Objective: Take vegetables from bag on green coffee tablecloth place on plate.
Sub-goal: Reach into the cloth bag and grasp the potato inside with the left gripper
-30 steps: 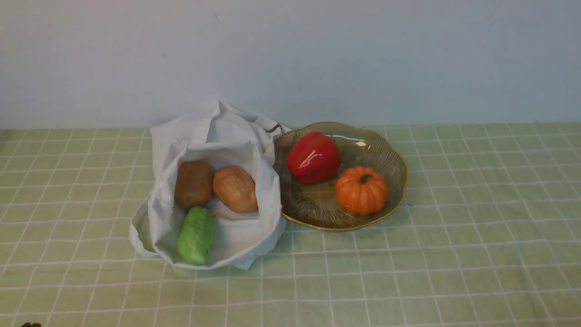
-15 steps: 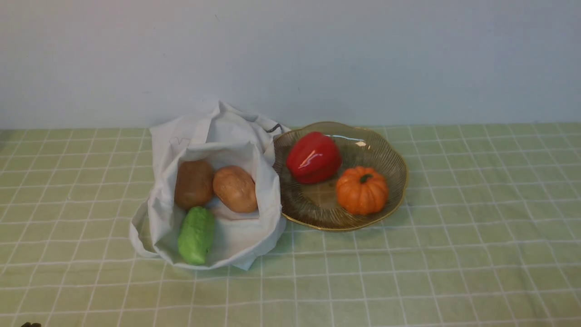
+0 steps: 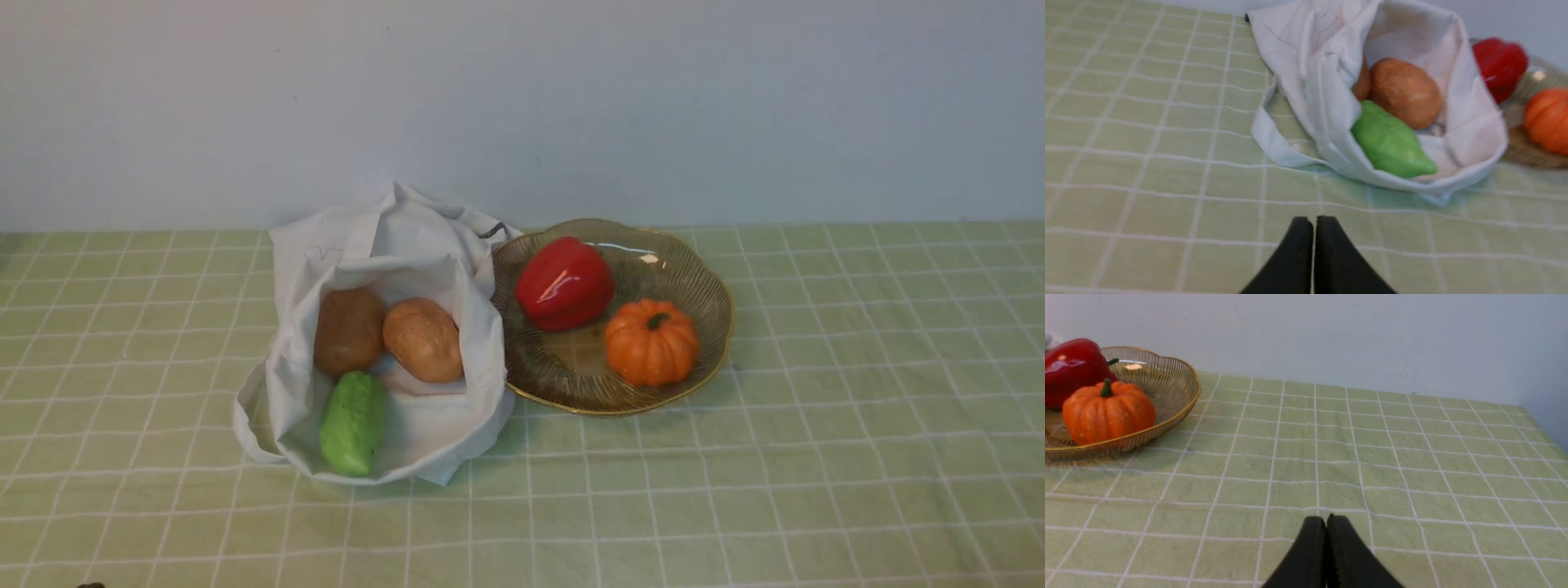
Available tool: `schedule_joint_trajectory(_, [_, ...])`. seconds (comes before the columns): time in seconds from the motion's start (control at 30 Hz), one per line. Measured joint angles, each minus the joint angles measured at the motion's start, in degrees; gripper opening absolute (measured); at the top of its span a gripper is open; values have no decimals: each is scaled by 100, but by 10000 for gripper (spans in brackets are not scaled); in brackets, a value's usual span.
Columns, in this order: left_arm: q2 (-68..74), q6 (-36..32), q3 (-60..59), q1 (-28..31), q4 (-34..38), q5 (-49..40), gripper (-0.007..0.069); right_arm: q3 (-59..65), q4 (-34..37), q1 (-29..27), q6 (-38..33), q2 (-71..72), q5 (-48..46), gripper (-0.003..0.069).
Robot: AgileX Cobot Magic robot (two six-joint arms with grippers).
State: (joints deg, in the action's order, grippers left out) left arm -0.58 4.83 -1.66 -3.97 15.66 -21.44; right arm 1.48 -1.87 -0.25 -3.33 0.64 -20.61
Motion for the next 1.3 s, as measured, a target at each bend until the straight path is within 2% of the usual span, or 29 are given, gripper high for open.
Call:
schedule_joint_trajectory(0.03, [0, 190, 0, 0, 573, 3, -5, 0, 0, 0, 0, 0, 0, -15])
schedule_joint_trajectory(0.23, [0, 463, -1, 0, 2581, 58, -5, 0, 0, 0, 0, 0, 0, -15])
schedule_joint_trajectory(0.33, [0, 456, -1, 0, 3068, 139, -5, 0, 0, 0, 0, 0, 0, -15])
schedule_joint_trajectory(0.53, [0, 427, -1, 0, 3282, 488, -5, 0, 0, 0, 0, 0, 0, -15])
schedule_joint_trajectory(0.7, [0, 427, -6, 0, 3798, 1153, -5, 0, 0, 0, 0, 0, 0, -15])
schedule_joint_trajectory(0.87, [0, 363, 7, 0, 3964, 1562, -5, 0, 0, 0, 0, 0, 0, -15])
schedule_joint_trajectory(1.03, [129, -815, 962, 0, 3507, 594, -5, 0, 0, 0, 0, 0, 0, -15])
schedule_joint_trajectory(1.17, [806, -1084, 1652, 0, 3237, 126, -5, 0, 0, 0, 0, 0, 0, -15])
schedule_joint_trajectory(1.3, [2587, -1085, 2641, 0, 2673, -1233, -5, 0, 0, 0, 0, 0, 0, -15])
